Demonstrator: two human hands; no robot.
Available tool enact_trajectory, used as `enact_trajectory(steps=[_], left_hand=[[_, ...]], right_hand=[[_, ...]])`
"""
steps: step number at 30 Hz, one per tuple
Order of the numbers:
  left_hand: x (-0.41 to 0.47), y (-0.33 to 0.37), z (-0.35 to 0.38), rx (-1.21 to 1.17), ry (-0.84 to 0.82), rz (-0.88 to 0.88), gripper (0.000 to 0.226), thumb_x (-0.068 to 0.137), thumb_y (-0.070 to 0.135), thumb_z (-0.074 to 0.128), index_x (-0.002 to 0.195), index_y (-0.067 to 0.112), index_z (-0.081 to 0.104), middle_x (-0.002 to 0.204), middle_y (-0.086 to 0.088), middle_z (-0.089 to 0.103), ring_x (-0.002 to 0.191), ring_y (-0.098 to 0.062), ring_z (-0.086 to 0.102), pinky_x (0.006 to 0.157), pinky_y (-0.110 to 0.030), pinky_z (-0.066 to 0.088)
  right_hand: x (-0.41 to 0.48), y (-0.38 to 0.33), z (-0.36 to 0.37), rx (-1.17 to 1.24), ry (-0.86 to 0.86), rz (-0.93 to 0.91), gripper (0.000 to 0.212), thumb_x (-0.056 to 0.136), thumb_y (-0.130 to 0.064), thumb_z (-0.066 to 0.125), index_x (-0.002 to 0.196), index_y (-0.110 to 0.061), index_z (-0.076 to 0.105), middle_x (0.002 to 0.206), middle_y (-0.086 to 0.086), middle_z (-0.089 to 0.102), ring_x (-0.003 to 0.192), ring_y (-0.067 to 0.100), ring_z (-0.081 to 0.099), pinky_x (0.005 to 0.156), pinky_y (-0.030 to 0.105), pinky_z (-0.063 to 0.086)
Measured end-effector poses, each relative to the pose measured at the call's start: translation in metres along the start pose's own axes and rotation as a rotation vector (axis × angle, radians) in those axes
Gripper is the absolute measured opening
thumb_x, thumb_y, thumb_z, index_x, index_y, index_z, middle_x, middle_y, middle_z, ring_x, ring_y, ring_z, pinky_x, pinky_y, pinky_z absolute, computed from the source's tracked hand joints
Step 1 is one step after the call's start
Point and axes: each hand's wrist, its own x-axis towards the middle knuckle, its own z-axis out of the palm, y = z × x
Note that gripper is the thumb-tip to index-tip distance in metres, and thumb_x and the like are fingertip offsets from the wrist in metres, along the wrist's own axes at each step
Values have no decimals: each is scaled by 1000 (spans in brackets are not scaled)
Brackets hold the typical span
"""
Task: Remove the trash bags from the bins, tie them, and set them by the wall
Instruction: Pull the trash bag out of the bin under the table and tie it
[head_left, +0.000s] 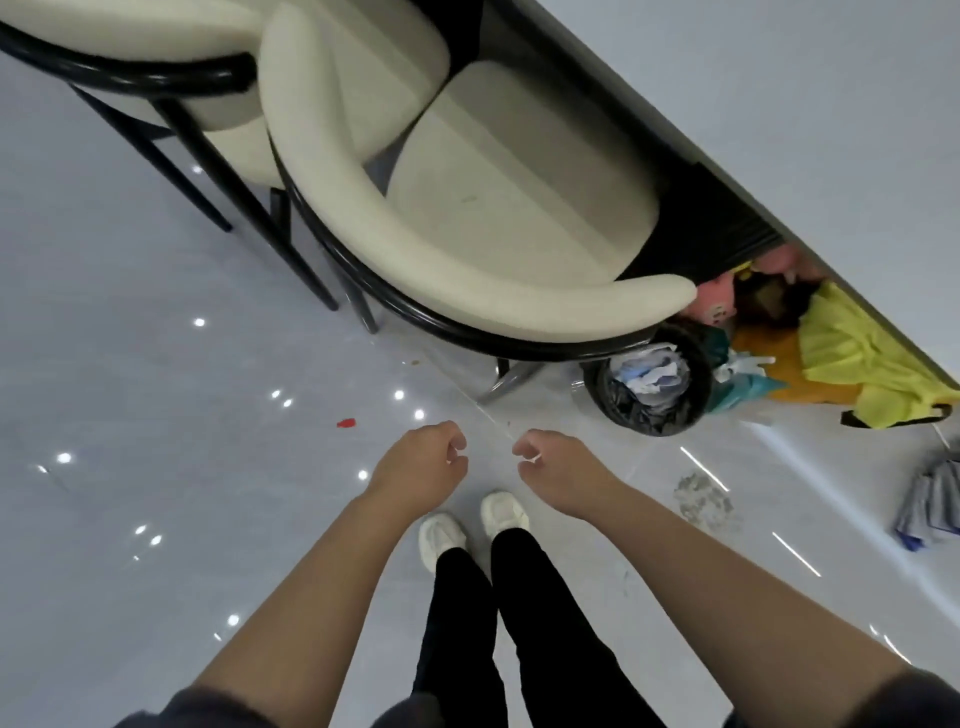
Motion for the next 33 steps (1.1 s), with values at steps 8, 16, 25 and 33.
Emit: enact_trajectory(steps=[8, 16, 25, 33], left_hand=[[34, 34, 139, 48, -54, -50, 25, 89, 26, 50, 112, 21, 58, 111, 2, 62, 99, -17, 58, 88, -34, 50], [132, 61, 295, -540, -41, -172, 9, 86, 18, 58, 90, 14, 65, 101, -7, 70, 79, -16, 66, 63, -21, 46], [292, 74, 373, -755, 150, -119, 11, 92, 28, 56, 88, 18, 53, 94, -2, 63, 68, -12, 61, 72, -30, 48], [349, 96, 387, -914, 255, 24, 19, 96, 24, 52, 83, 14, 42, 77, -13, 63, 51, -19, 65, 58, -32, 57]], right_hand=[[6, 155, 12, 27, -2, 144, 29, 91, -17, 49, 118, -12, 59, 123, 6, 61, 115, 21, 55, 88, 23, 40], [109, 320, 30, 423, 162, 334, 14, 84, -17, 49, 73, -21, 58, 83, 5, 58, 80, 25, 53, 64, 33, 42], [221, 435, 26, 1161, 572, 414, 39, 90, -46, 44, 116, -18, 43, 107, 7, 57, 95, 23, 60, 82, 40, 49], [271, 481, -4, 1246, 765, 200, 32, 86, -36, 47, 111, -17, 45, 117, 7, 59, 100, 26, 63, 65, 31, 54]])
